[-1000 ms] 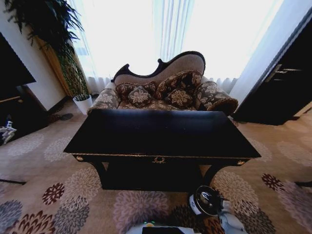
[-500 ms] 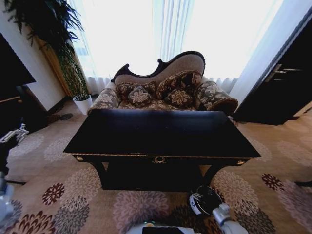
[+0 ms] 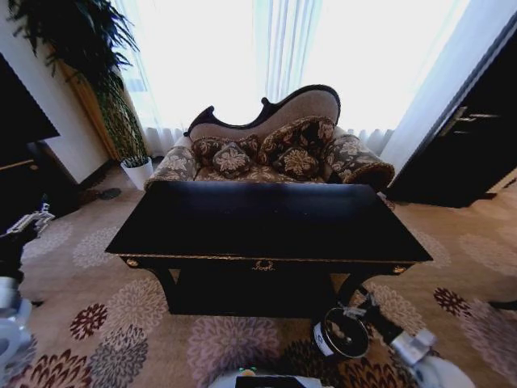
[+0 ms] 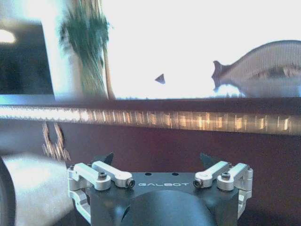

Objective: Move to the front of the table and place the trash on the table into the trash bin.

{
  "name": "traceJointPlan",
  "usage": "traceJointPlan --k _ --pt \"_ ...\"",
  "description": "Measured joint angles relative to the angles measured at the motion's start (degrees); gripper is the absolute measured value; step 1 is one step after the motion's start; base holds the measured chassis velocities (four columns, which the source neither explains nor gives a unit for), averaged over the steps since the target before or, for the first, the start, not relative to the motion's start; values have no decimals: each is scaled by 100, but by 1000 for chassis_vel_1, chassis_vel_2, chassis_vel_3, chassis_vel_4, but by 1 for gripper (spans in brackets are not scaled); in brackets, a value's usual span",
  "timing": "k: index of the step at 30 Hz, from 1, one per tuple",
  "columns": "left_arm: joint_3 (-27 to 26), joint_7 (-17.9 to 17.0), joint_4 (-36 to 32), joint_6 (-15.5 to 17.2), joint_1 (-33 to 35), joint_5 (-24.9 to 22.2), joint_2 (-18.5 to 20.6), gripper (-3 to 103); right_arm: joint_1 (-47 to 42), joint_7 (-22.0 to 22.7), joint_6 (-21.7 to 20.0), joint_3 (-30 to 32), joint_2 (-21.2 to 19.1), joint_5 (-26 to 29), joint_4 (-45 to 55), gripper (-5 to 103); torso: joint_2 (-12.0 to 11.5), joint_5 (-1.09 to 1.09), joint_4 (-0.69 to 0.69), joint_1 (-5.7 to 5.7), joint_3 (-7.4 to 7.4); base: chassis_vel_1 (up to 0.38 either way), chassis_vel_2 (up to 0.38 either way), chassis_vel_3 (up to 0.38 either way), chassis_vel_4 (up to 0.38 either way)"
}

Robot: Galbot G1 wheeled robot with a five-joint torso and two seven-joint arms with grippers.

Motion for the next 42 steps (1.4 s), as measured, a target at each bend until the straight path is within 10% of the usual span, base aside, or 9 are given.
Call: traceJointPlan --k 11,14,24,42 --pt "91 -16 35 -28 -38 -35 37 100 -113 -526 -184 1095 216 1038 637 100 0 -1 -1 0 0 0 0 0 0" --pt "96 -20 -26 -33 -3 -48 34 100 -51 21 -228 1136 278 1128 932 100 0 0 -1 -1 0 0 0 0 0" --pt "180 -262 -428 113 81 -347 123 100 636 4151 -1504 688 513 680 3132 100 0 -4 2 0 0 0 0 0 0" --pt "928 -369 -805 349 -225 -361 154 100 381 4017 -1314 747 1054 -333 3867 100 0 -1 -1 0 0 0 0 0 0"
